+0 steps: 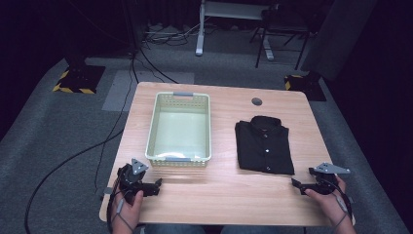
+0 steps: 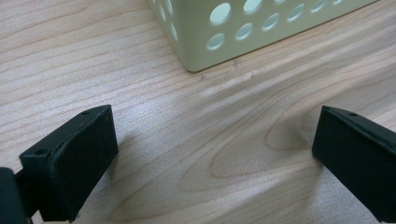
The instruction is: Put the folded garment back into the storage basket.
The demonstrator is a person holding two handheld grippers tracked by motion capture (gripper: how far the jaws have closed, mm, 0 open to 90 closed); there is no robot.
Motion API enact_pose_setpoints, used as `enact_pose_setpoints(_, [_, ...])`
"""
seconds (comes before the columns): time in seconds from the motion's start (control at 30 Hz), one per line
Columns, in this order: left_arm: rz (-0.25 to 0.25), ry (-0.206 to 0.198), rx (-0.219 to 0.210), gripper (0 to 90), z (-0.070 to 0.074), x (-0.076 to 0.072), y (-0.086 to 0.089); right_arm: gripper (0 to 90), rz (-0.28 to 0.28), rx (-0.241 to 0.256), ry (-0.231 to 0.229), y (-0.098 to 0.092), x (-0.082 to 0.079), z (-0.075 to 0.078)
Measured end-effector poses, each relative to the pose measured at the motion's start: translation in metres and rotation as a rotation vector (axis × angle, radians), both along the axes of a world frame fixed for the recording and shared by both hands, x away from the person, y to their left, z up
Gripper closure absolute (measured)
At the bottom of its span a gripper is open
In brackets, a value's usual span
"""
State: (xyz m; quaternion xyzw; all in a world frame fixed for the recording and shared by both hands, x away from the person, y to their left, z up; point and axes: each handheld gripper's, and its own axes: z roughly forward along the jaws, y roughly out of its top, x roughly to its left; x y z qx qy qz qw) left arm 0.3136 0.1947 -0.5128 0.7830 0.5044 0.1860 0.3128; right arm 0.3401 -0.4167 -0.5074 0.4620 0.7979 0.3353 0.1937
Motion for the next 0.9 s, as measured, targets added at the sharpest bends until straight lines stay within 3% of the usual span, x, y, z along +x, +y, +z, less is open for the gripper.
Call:
enact_pose_setpoints(0.33, [0.000, 0.000, 0.000, 0.2, 0.000, 0.000, 0.000, 7.2, 0.011, 0.019, -0.003, -0.002, -0.003, 0.005])
enact_pose_setpoints(0.57, [0.001, 0.000, 0.000, 0.2, 0.000, 0.000, 0.000, 7.5, 0.011, 0.012, -0.045, -0.002, -0.002, 0.020])
enact_pose_setpoints(0.9, [0.000, 0.000, 0.000, 0.2, 0.000, 0.000, 0.000, 8.0, 0.025, 0.019, -0.068, 0.001, 0.002, 0.037])
